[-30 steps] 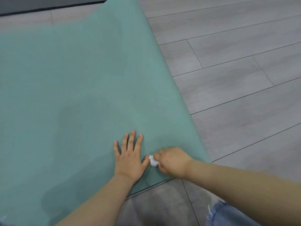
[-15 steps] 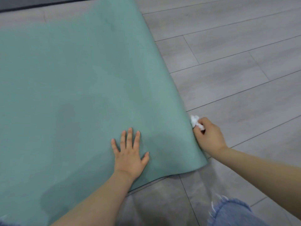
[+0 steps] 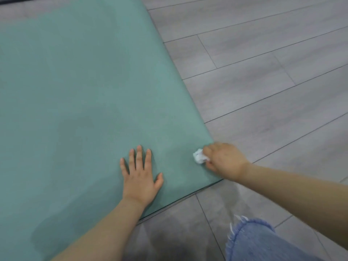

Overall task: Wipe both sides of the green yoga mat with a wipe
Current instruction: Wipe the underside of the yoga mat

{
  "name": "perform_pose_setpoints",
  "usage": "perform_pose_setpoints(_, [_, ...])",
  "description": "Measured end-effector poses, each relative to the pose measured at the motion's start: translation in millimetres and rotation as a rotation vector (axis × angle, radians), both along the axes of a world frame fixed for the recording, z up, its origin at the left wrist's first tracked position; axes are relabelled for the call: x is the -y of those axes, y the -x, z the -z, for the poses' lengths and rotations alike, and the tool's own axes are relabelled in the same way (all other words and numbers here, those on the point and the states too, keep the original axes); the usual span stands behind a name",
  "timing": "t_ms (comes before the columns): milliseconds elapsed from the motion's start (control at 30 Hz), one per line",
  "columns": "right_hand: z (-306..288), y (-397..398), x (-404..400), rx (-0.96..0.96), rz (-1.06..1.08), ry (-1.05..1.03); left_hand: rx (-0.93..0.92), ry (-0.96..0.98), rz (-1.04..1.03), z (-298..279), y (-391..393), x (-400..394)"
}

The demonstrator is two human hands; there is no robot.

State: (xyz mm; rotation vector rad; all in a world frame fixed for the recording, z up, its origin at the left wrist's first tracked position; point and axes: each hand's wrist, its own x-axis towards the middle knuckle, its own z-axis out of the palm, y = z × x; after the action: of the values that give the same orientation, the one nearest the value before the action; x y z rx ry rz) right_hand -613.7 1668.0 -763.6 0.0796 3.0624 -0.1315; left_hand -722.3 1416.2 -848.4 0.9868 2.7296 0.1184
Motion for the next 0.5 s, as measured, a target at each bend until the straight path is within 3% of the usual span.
perform_pose_setpoints(133, [29, 2, 74, 0.101, -0.483, 0.028, -0.016, 0.016, 0.019, 1, -1, -4])
perform_pose_setpoints(233, [26, 6, 56, 0.063, -0.579, -0.024, -0.011, 0.011, 0.025, 1, 0, -1])
perform_pose_setpoints(333, [18, -14, -9, 0.098, -0.484, -0.117, -0.011, -0.002, 0.027, 1, 0, 0])
perform_pose_setpoints(500, [0, -42, -82, 0.171, 0.075, -0.119, -0.004, -0.005, 0.044, -3, 1, 1])
